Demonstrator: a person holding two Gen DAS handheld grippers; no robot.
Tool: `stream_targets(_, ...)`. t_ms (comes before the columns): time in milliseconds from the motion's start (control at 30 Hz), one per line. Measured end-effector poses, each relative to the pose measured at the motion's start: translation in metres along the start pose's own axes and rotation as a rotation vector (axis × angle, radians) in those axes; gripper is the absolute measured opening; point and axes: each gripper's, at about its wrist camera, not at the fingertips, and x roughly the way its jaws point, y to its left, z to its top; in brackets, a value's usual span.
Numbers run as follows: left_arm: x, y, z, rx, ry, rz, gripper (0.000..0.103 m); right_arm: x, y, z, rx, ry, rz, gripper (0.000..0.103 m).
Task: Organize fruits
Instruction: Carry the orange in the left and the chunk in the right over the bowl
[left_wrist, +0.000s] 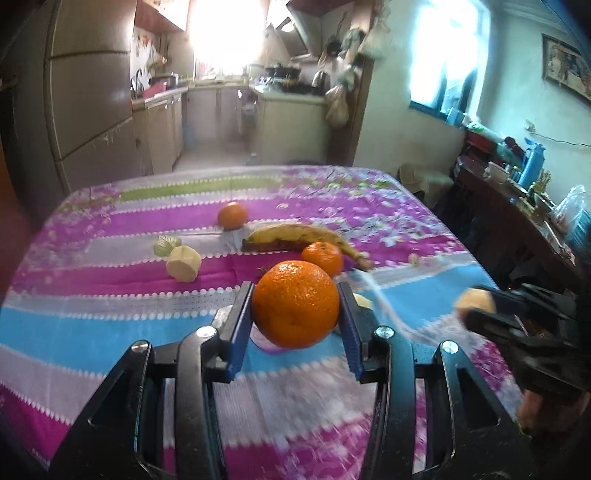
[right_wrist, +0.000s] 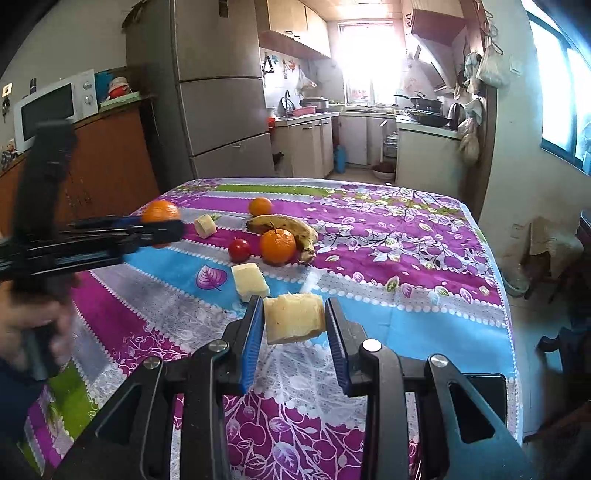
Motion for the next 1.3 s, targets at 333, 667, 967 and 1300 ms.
stream_targets(333, -0.074, 0.0, -0.012, 0.004, -0.091, 0.042, 0.044, -0.007, 0.034, 0.007, -0.117, -0.014, -0.053, 0.037)
stream_targets(667, -0.148, 0.046, -0.026, -0.063, -0.18, 0.127, 0.044, -0.025, 0.106, 0.037, -0.232, -0.076, 0.0, 0.037)
stream_targets(967, -0.221, 0.11, -0.049, -0.162, -0.273, 0.257, 0.044, -0.025, 0.204, 0.063, -0.351, -0.111, 0.115, 0.037)
stream_targets(1300, -0.259, 0.181, -0.091, -0.285, -0.25, 0.405, 0.044, -0.009, 0.314, 0.075, -0.462, -0.084, 0.27, 0.037)
